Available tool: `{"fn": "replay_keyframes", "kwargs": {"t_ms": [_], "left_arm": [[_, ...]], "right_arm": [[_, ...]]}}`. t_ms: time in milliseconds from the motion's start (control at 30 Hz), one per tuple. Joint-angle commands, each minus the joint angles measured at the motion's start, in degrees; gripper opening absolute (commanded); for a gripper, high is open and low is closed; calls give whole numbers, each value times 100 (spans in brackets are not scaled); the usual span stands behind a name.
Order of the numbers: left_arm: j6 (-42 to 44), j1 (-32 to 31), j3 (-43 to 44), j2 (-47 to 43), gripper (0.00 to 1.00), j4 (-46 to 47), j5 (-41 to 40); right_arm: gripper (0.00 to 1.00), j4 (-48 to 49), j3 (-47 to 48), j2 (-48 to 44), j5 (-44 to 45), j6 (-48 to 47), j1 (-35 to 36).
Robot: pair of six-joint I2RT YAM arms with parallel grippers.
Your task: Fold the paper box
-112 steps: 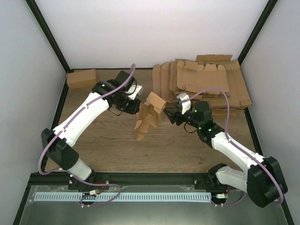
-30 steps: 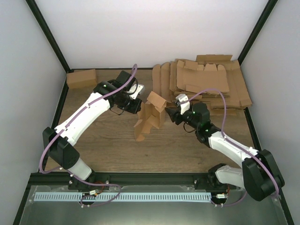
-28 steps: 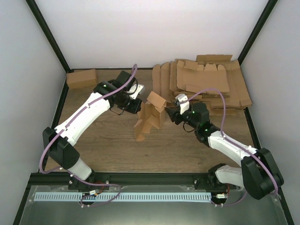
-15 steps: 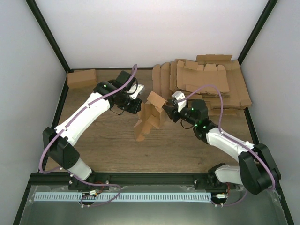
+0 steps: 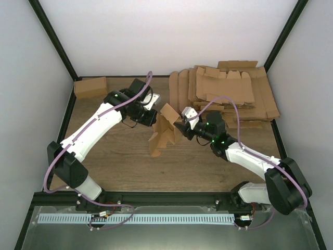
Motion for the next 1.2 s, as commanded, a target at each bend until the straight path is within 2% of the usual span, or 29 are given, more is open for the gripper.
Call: {"fn": "replay_keyframes", "kwargs": {"t_ms": [0,367,467,567,767,867,1167], "left_arm": [[100,-15,-144,18,4,-280,-117],[89,-10,-145,-19,4,-269,-219],[97,-10,-153,-23,4,-264,-224],[97,-11,-148,-14,4,-254,-202],[122,-13,-185,-23,4,-228,-147],[124,-10,-201,-31,4,-228,-134],[98,-13,-238,-68,4,-228,-133]], "right_arm": [[44,-242,124,80,169,-407,192],[49,-867,419,311,763,-794,604],[57,-882,407,267,906,-795,657],[59,-812,389,130,979,-762,664],[59,-482,460,-87,1375,-716,657],[55,-548,639,14,1413,-765,655],[52,-583,765,-80,655,-713,657]]}}
